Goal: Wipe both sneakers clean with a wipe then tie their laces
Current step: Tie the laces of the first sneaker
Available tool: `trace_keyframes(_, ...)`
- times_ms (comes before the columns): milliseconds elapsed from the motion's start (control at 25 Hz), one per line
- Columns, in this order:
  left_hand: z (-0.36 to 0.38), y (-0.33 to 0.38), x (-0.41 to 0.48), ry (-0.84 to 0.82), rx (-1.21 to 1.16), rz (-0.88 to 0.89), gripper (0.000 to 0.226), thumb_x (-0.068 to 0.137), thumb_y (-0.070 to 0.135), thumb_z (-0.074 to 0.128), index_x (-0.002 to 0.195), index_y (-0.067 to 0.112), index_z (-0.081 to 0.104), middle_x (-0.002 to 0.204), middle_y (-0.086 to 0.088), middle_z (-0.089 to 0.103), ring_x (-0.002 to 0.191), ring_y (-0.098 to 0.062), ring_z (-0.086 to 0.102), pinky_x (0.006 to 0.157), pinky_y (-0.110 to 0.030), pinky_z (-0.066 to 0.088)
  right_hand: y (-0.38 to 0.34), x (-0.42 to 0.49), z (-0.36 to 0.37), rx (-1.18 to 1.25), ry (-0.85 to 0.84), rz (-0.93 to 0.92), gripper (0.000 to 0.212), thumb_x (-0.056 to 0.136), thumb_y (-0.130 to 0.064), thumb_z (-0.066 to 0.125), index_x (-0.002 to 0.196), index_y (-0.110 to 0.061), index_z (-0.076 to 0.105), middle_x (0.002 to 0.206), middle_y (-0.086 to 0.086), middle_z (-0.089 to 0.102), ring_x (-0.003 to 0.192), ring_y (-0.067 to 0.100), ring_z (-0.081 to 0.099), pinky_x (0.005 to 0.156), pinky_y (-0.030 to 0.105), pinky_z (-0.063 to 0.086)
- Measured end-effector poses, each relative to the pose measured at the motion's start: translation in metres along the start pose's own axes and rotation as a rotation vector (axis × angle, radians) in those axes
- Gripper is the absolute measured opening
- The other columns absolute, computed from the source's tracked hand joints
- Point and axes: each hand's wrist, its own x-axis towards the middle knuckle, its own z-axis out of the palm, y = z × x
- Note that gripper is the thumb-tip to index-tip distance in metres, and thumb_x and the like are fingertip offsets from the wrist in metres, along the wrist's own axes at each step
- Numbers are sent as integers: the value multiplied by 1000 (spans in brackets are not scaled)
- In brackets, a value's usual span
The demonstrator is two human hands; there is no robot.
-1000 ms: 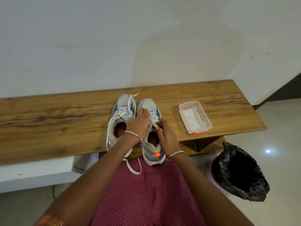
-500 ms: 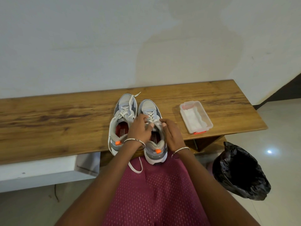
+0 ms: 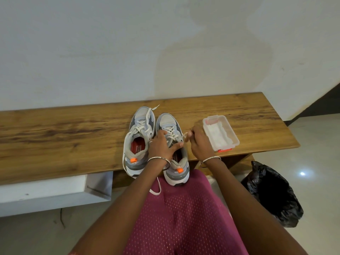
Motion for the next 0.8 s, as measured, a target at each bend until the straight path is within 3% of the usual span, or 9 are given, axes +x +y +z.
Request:
trace_keyframes(240,-2,2,3,-33,-75,-77,74,73,47,86,127,10,51,113,-14,67,109,-33,63,77,-30,38,-19,8,-12,-193,-27,-72,5,99,-21,50,95,-19,49,76,4,61,63,22,58,61,47,52)
trace_keyframes(400,-5,2,3,-51,-76,-44,70,76,42,85,131,14,52,110,-12,69,104,-31,64,74,-28,36,-48,14,-19,-389,-181,-116,12,93,-18,61,102,-14,54,78,3,65,70,25,60,66,42,51)
trace_keyframes(560,-7,-3,6,-97,-90,-11,65,78,40,83,133,19,55,114,-10,69,106,-30,64,74,-27,34,-74,18,-25,-617,-253,-154,20,90,-20,65,106,-12,57,89,11,67,81,33,63,61,36,44)
trace_keyframes(640,-5,-6,8,-90,-119,-14,63,76,41,85,130,22,59,117,-6,69,107,-30,64,77,-26,37,-74,21,-27,-623,-265,-86,14,93,-24,62,98,-11,60,91,14,67,86,34,63,67,37,47)
trace_keyframes(800,-1,-7,8,-65,-147,-13,63,74,40,87,129,22,62,123,-2,69,112,-25,63,84,-25,38,-47,16,-50,-567,-461,174,49,95,-51,58,68,-10,59,67,7,53,70,25,58,64,34,47)
